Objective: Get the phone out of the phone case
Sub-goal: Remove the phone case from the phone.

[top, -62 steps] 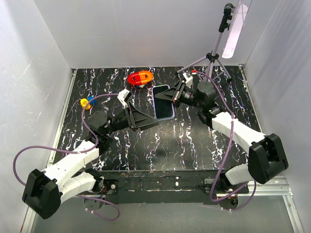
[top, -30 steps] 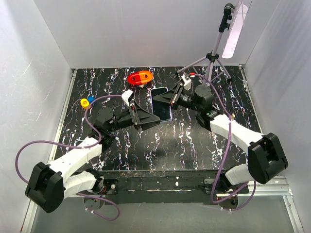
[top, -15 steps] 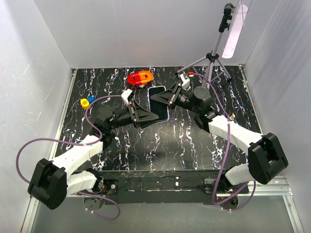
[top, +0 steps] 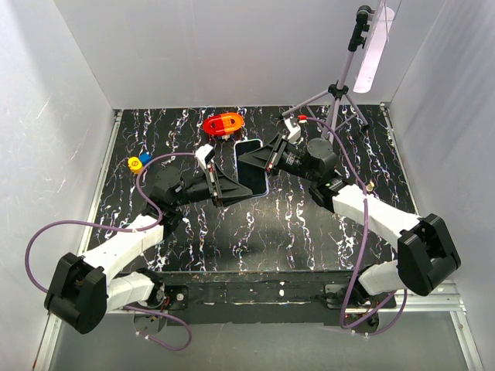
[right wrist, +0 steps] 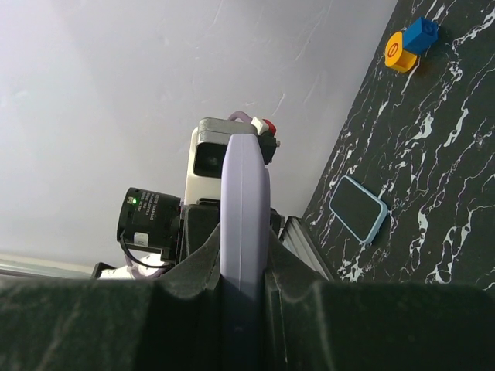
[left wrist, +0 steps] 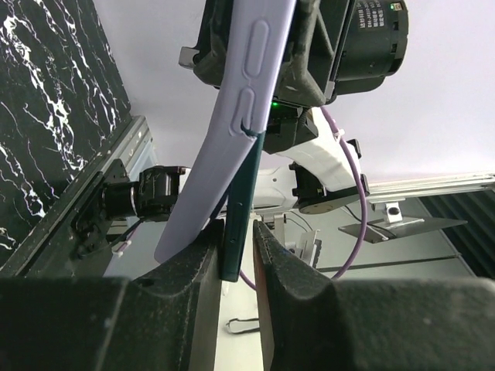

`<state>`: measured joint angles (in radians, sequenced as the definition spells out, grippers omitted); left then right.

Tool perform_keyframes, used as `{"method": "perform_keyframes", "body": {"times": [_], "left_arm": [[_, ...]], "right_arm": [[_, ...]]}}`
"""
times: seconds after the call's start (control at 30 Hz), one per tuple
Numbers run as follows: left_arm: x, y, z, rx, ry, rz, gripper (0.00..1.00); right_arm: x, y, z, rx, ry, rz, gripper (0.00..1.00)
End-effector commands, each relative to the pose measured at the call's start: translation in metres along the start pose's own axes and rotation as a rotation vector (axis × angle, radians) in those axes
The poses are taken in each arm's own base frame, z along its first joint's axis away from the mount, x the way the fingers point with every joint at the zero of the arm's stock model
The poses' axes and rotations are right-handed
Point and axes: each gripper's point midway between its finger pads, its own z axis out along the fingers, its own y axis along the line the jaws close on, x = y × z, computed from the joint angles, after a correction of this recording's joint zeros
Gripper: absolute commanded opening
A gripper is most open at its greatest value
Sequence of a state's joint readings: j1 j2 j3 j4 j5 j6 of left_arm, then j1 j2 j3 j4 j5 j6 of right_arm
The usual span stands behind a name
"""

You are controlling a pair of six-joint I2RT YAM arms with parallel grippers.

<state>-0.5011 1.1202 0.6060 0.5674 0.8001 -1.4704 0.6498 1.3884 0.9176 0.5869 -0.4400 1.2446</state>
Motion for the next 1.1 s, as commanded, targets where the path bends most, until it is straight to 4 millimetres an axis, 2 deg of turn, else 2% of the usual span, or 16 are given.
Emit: {"method": "perform_keyframes", "body": {"times": [0.0,0.07,0.13,0.23,0.37,0.5,0.53,0.57,0.63,0.77,0.93,1.07], "left_arm": [[-0.034,-0.038,0.001,0.084,-0.156,0.121,0.18],[-0.036,-0.039,0.000,0.074,-0.167,0.139,0.12],[-0.037,-0.041,-0.002,0.070,-0.186,0.162,0.00],[-0.038,-0.045,-0.006,0.079,-0.212,0.193,0.00],[-0.033,-0.052,-0.010,0.101,-0.206,0.217,0.00],[-0.026,-0.055,-0.012,0.121,-0.184,0.221,0.00],[-0.025,-0.054,-0.013,0.122,-0.182,0.210,0.00],[-0.024,-0.055,-0.014,0.126,-0.180,0.206,0.00],[-0.023,-0.058,-0.014,0.138,-0.176,0.200,0.00],[-0.025,-0.061,-0.015,0.130,-0.184,0.189,0.00],[-0.028,-0.061,-0.017,0.103,-0.209,0.152,0.00],[-0.028,-0.069,-0.022,0.109,-0.236,0.133,0.00]], "right_arm": [[0.063,0.025,-0.013,-0.091,0.247,-0.069,0.01],[0.066,0.026,-0.013,-0.091,0.255,-0.066,0.01],[0.069,0.026,-0.015,-0.088,0.268,-0.070,0.01],[0.070,0.024,-0.019,-0.075,0.290,-0.097,0.02],[0.070,0.013,-0.026,0.026,0.331,-0.205,0.30],[0.068,0.011,-0.041,0.025,0.361,-0.257,0.50],[0.068,0.013,-0.046,0.004,0.367,-0.264,0.52],[0.068,0.013,-0.051,-0.008,0.369,-0.268,0.60],[0.070,0.013,-0.063,-0.038,0.371,-0.288,0.61],[0.073,0.031,-0.080,-0.121,0.350,-0.346,0.61],[0.065,0.035,-0.077,-0.144,0.273,-0.333,0.58],[0.055,0.039,-0.068,-0.151,0.198,-0.303,0.45]]}}
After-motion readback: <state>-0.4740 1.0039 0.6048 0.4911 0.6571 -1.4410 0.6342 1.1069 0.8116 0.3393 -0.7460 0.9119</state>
